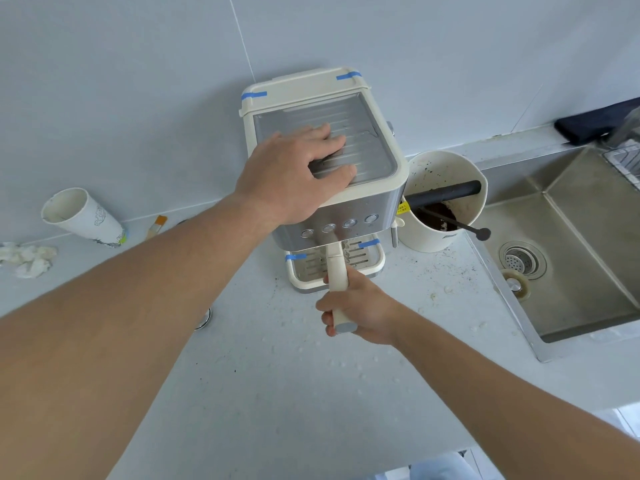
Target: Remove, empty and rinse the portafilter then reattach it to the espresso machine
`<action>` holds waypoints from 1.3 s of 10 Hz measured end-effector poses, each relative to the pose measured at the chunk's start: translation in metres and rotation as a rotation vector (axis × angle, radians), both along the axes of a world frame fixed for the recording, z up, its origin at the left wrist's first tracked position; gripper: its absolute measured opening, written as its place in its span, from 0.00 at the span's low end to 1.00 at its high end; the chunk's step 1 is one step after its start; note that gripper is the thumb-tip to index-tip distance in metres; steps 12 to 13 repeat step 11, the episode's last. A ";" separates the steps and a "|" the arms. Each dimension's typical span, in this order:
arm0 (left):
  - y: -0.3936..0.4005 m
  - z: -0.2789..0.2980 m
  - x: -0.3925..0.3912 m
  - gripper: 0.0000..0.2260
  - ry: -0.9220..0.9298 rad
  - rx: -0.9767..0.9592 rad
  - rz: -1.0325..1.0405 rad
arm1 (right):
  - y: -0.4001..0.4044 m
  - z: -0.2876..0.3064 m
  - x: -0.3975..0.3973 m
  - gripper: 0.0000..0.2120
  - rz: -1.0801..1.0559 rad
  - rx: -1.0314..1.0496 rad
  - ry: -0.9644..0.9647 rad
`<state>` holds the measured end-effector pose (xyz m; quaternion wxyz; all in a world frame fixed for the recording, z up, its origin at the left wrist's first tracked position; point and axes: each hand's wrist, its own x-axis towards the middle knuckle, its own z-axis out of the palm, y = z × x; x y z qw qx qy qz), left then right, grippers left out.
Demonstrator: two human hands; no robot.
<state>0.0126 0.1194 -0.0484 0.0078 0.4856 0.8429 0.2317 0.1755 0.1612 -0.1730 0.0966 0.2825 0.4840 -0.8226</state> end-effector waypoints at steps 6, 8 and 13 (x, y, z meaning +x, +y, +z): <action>-0.007 -0.002 0.004 0.17 -0.012 0.113 0.003 | 0.009 0.009 0.016 0.09 -0.035 0.025 -0.054; -0.008 0.002 0.010 0.13 0.006 0.100 -0.023 | 0.012 0.020 0.028 0.12 -0.103 0.103 -0.099; -0.009 0.017 0.021 0.08 -0.052 0.118 -0.062 | 0.040 0.061 0.055 0.08 -0.280 0.051 0.035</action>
